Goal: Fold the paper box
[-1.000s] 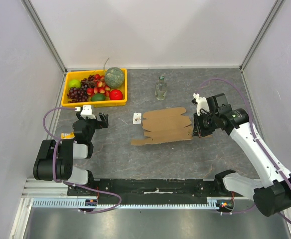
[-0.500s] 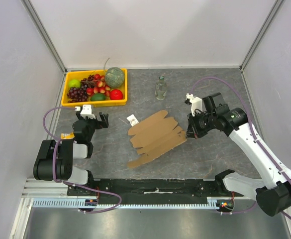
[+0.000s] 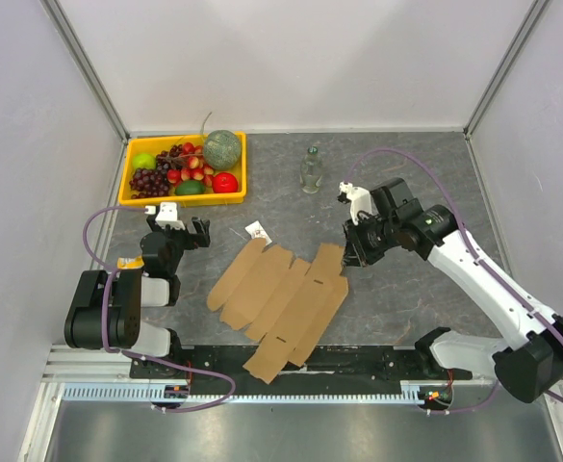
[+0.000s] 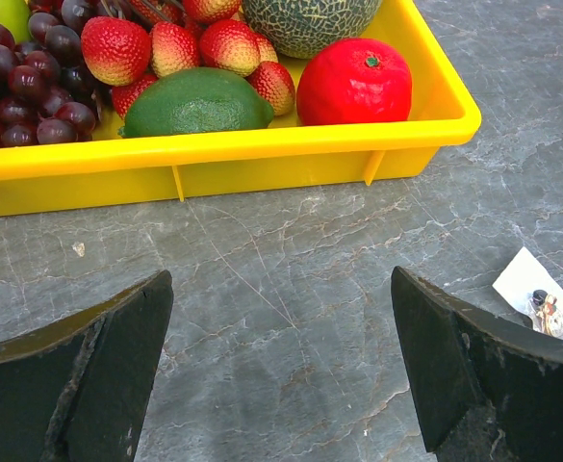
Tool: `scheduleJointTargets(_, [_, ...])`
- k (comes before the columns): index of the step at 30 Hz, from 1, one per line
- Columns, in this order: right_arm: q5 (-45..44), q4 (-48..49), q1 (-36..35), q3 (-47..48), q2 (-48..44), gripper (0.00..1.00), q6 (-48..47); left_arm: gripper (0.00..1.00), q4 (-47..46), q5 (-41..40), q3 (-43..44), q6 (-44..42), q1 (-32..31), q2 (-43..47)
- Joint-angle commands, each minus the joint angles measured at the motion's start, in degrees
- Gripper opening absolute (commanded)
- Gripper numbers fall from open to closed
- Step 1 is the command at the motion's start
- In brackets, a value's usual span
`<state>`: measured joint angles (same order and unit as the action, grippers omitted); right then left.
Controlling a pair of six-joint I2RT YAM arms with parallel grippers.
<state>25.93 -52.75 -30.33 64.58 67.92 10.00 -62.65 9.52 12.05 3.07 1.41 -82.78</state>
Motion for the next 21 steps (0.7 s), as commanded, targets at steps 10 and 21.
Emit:
scheduleJointTargets(10, [-37.6,15.9,0.1,-2.3,2.3,0.6,15.0,1.0,-1.9,0.1,1.2,-2.7,-0.3,0.1])
scheduleJointTargets(21, [-28.9,26.4,0.1,-23.2,-10.3,0.74,25.9,1.0,-1.7,0.1,1.5,-2.6,-0.3,-0.2])
